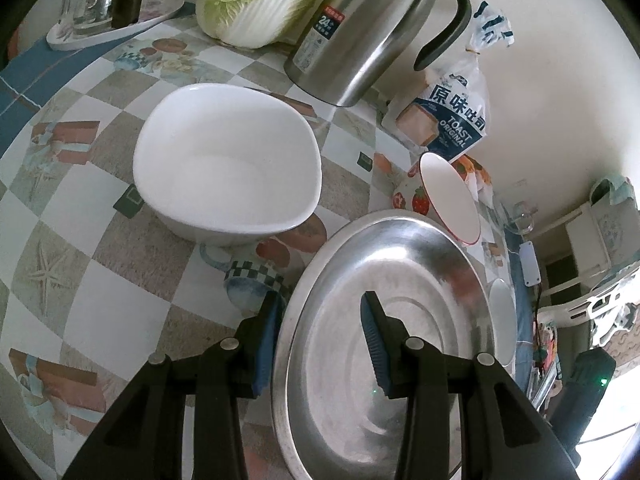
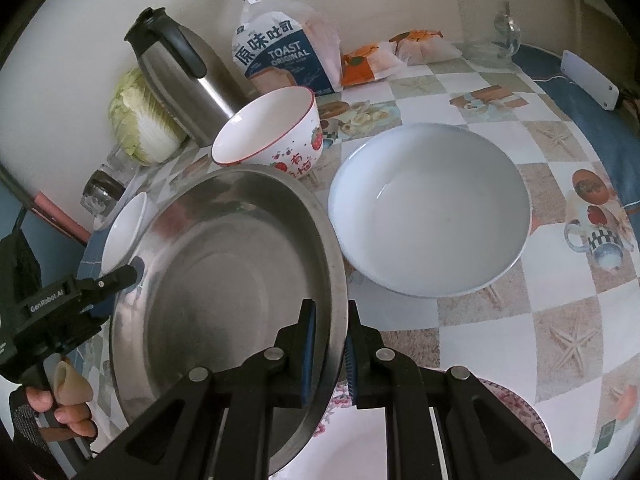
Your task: Organize plates and bowls
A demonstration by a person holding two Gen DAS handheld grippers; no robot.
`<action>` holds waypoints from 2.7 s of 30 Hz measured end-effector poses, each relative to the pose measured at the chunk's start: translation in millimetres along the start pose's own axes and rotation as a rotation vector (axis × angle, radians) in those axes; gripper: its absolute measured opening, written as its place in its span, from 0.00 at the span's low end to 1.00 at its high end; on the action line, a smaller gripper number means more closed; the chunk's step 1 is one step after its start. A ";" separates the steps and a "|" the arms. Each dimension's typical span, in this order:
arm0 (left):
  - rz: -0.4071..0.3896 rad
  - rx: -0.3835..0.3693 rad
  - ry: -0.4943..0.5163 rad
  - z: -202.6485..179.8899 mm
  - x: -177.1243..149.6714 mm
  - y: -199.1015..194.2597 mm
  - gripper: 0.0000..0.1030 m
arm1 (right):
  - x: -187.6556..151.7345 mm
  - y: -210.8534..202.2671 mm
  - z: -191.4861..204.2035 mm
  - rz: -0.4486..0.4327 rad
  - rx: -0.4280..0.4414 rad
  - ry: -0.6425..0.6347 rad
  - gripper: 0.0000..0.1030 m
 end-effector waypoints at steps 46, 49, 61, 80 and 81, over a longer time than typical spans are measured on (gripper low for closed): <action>0.036 0.073 0.037 3.3 -7.2 -9.9 0.47 | -2.4 -5.7 1.0 0.015 -0.040 -0.008 0.15; 0.030 0.083 0.045 4.6 -7.1 -12.4 0.48 | -2.3 -7.5 0.9 0.014 -0.044 -0.007 0.15; 0.008 0.148 0.081 3.0 -4.9 -24.6 0.62 | -3.1 -19.6 1.8 0.010 -0.074 -0.018 0.15; -0.039 0.247 0.174 -9.9 -10.6 -39.3 0.82 | -2.3 -44.3 8.8 -0.012 -0.131 -0.058 0.16; -0.043 0.248 0.176 -10.5 -10.9 -40.2 0.86 | -1.8 -45.6 10.2 -0.015 -0.132 -0.065 0.16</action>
Point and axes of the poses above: each gripper's, at about its wrist camera, not at the fingertips, and y roughly the way its jaws point, z to its left, x to its top, the point moved 7 cm from there along y, roughly the way its jaws point, and after that the axes turned 3 degrees about x, right-handed, at the moved point
